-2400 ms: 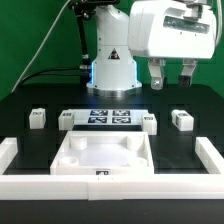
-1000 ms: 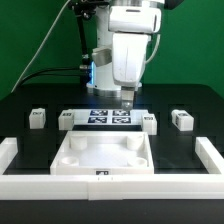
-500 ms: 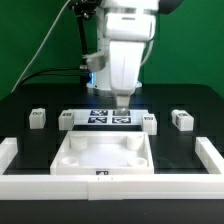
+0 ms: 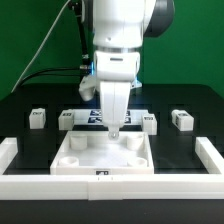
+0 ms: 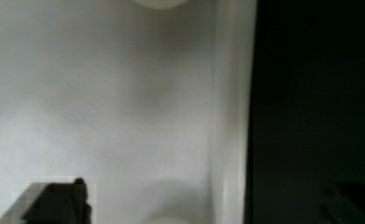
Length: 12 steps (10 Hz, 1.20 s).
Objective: Assemble one leg
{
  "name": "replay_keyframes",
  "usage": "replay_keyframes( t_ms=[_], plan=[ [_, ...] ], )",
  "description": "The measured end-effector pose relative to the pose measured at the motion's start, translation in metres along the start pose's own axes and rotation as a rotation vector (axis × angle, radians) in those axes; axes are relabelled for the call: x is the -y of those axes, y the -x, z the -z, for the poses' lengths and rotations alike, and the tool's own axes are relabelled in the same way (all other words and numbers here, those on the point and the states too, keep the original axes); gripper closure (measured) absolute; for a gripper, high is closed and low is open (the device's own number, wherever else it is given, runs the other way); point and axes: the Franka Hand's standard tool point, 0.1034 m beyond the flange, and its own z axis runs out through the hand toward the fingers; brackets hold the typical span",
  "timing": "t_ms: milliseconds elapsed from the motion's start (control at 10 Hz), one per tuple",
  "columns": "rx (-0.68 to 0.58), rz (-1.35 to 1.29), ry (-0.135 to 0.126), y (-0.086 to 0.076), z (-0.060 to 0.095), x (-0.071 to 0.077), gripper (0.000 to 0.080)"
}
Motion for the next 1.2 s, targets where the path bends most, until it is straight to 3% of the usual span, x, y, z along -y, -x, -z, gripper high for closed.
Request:
replay_keyframes(
  t_ms=[100,500,600,700,900,1200],
  plan=[
    [-0.001,0.004,-0.019,-0.0012,-0.0067,0.0011,0.0150],
    [0.002,-0.016,-0.020,0.0005,-0.0081,0.0011,0.0196],
    [0.002,-0.016,-0.020,0.0006,-0.0082,0.0011,0.0374],
    [0.002,-0.016,-0.020,0.0006,-0.0082,0.0012,0.0374],
    [0.002,-0.016,-0.021,0.0005,-0.0083,0.0013,0.0691],
    [-0.001,-0.017,-0.008,0.0004,-0.0066,-0.0016,0.0735]
  ],
)
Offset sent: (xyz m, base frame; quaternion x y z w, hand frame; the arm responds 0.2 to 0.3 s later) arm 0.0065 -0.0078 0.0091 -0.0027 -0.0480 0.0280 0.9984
